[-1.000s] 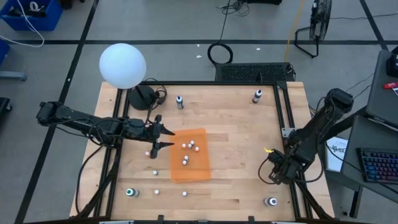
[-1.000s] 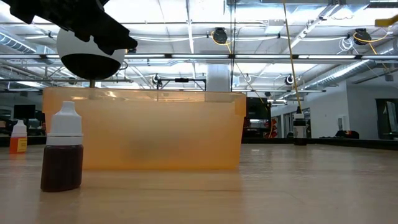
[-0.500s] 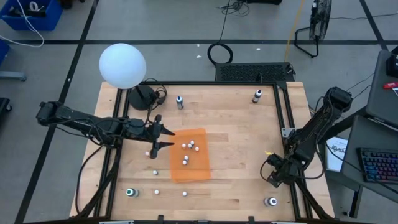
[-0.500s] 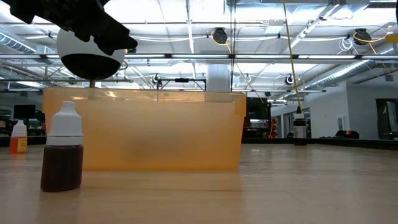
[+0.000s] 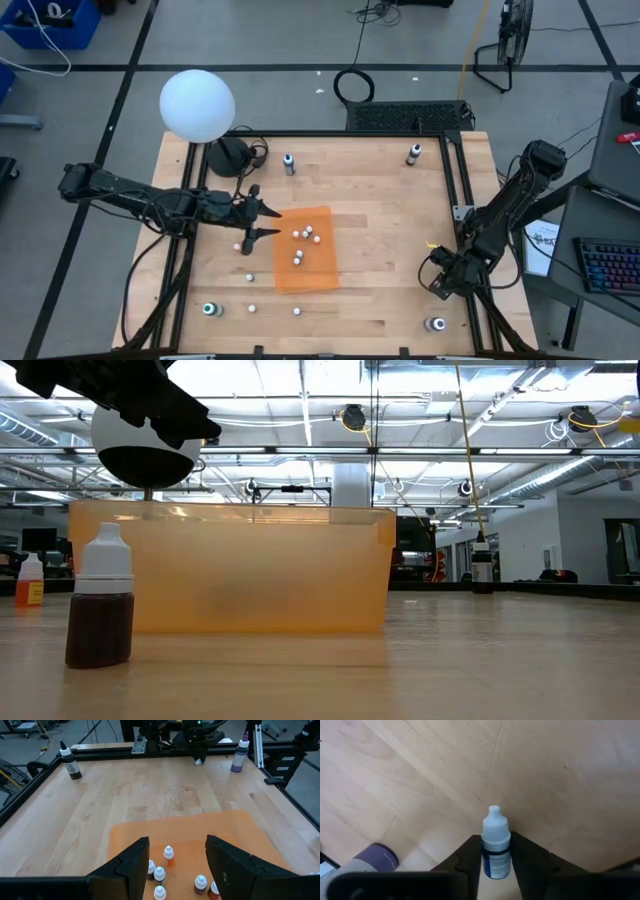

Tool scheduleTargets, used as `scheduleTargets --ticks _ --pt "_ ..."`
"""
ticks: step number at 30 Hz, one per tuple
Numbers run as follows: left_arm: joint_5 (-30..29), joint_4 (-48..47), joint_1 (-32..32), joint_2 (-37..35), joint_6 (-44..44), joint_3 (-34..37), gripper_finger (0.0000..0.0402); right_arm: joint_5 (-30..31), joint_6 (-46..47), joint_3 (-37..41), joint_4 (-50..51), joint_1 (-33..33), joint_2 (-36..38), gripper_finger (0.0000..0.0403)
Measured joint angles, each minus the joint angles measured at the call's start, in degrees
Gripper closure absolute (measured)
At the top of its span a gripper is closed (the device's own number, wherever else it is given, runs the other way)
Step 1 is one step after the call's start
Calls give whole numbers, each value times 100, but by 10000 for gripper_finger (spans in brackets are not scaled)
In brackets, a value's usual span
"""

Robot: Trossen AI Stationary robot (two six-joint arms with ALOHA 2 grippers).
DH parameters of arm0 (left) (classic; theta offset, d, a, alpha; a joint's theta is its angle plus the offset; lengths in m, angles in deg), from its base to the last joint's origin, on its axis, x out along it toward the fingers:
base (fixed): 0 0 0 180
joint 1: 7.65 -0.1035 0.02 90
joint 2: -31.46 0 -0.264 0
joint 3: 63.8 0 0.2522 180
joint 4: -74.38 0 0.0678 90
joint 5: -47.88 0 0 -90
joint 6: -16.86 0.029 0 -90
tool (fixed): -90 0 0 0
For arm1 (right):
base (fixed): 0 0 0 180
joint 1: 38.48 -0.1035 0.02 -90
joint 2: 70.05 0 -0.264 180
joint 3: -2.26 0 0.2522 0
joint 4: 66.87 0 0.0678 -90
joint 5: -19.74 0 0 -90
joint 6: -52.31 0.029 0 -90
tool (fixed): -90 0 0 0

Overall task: Pick & Place food coloring
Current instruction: Put the small dark blue food coloring bottle into the orange bin

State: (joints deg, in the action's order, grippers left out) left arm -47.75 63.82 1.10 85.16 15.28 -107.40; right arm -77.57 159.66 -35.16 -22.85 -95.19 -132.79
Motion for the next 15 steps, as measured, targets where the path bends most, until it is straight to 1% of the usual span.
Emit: scheduleTargets --ticks 4,6,9,15 --pt "-1 1 2 0 2 0 204 -17 -66 0 105 0 -2 356" --pt "-2 0 1 0 2 0 204 36 -276 2 79 -2 -2 357" --pt "-2 2 0 0 -1 0 204 444 -730 2 -21 22 0 357" --pt "-4 13 1 0 -45 0 204 1182 -1550 -41 -188 312 -2 359"
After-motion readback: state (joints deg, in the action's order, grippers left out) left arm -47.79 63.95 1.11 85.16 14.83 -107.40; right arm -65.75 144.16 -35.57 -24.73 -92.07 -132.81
